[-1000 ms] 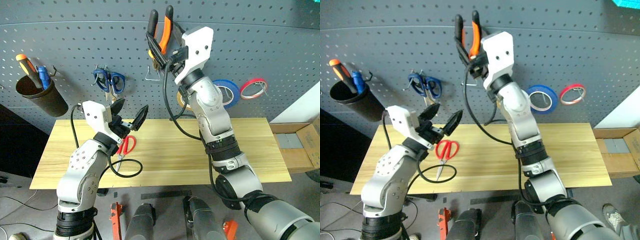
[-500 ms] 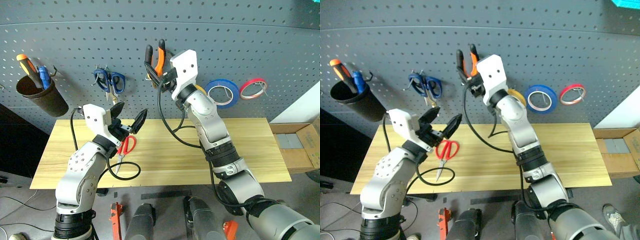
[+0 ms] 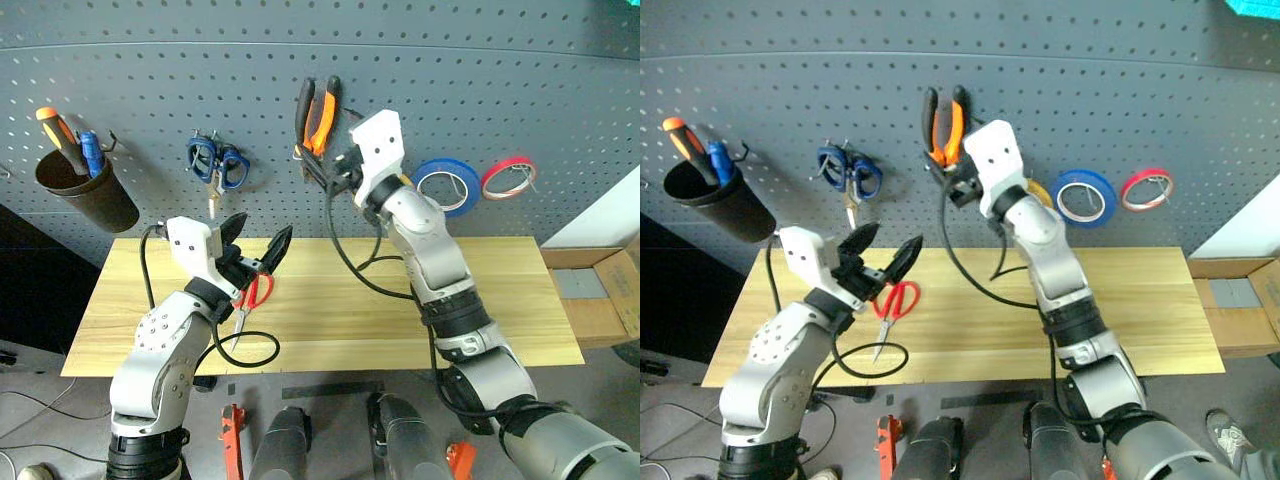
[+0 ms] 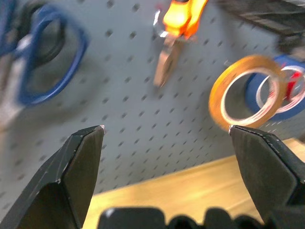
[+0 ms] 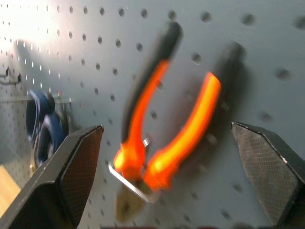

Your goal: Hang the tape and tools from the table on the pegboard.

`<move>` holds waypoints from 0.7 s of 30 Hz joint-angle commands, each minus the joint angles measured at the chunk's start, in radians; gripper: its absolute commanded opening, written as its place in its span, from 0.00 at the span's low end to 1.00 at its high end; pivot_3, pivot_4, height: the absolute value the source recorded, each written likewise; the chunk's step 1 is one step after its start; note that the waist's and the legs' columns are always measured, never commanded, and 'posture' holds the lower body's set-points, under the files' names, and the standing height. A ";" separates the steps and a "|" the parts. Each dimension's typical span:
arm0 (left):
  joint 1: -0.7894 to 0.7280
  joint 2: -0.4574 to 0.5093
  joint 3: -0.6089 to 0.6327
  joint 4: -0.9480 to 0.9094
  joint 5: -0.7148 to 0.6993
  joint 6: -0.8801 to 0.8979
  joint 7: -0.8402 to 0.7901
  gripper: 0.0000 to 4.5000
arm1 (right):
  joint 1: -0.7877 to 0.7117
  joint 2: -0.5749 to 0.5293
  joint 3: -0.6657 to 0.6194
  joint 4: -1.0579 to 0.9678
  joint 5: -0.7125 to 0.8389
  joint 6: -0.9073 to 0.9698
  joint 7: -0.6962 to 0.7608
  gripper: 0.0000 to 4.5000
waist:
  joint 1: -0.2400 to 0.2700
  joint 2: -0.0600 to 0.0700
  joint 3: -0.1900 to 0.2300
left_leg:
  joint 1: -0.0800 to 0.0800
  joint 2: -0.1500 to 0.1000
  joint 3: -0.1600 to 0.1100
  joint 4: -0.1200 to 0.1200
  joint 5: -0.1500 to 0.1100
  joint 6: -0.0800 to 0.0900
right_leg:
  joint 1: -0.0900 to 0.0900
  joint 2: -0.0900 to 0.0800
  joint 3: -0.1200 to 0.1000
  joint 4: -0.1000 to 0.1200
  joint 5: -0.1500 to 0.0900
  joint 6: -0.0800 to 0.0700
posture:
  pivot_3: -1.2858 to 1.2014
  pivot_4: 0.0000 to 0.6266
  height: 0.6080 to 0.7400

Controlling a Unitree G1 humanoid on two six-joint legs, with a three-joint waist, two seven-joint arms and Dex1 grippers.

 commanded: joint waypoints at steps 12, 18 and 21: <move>0.204 -0.100 -0.057 0.061 0.247 0.030 0.241 1.00 | 0.489 -0.300 0.094 -0.518 0.267 0.172 0.429 0.99 | -0.011 0.000 0.000 | 0.008 -0.002 -0.001 0.000 0.000 0.001 | 0.009 0.003 0.000 0.000 0.000 0.001 | 0.52 0.40 1.00; 0.159 -0.078 -0.047 0.257 0.310 0.056 0.250 1.00 | 0.581 -0.302 0.178 -0.417 0.234 -0.017 0.553 0.99 | -0.018 -0.001 0.001 | 0.022 -0.003 0.004 0.000 0.000 0.002 | 0.020 0.007 0.001 -0.001 -0.004 0.006 | 0.52 0.43 1.00; 0.134 -0.076 -0.043 0.336 0.310 0.081 0.237 1.00 | 0.581 -0.296 0.207 -0.370 0.215 -0.079 0.585 0.99 | -0.015 -0.001 0.001 | 0.023 -0.002 0.005 0.000 0.000 0.002 | 0.020 0.007 0.002 0.000 -0.004 0.006 | 0.52 0.44 1.00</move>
